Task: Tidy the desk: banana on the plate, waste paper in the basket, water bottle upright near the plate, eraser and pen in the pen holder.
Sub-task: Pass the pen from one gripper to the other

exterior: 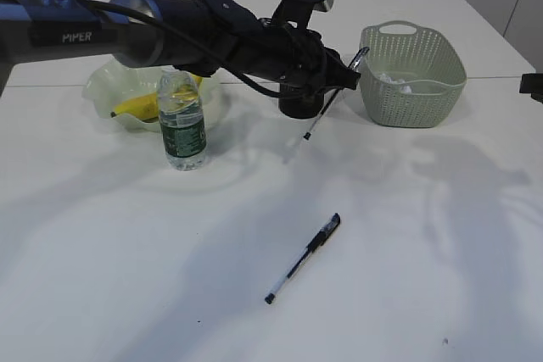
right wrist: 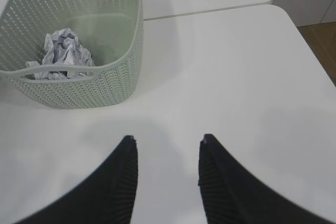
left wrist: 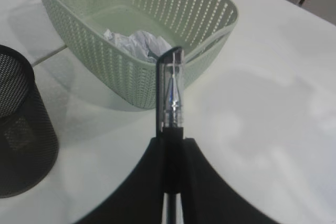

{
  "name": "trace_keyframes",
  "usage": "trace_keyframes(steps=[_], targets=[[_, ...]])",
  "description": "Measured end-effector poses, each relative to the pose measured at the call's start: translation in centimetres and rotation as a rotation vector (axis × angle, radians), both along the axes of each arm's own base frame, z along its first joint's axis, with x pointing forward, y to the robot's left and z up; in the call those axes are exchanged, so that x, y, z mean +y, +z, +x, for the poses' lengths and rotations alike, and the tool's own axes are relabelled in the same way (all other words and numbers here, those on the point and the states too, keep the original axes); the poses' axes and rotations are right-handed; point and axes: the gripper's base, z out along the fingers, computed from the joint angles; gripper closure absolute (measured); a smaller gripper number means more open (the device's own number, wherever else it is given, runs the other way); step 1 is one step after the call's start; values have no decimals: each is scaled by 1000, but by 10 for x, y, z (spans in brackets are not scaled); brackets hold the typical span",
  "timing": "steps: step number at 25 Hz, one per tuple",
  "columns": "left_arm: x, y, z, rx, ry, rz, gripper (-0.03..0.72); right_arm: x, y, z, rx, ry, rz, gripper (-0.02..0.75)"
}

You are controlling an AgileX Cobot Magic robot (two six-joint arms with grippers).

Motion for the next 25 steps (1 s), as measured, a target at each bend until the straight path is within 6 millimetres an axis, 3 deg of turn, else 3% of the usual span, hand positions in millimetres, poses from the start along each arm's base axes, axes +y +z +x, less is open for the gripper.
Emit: trace_keyframes(steps=[21, 25], targets=[[4, 7, 10, -62, 121, -55, 669, 0, 0, 0, -3, 0, -1, 439], [-5, 12, 6, -121, 85, -31, 669, 0, 0, 0, -3, 0, -1, 439]])
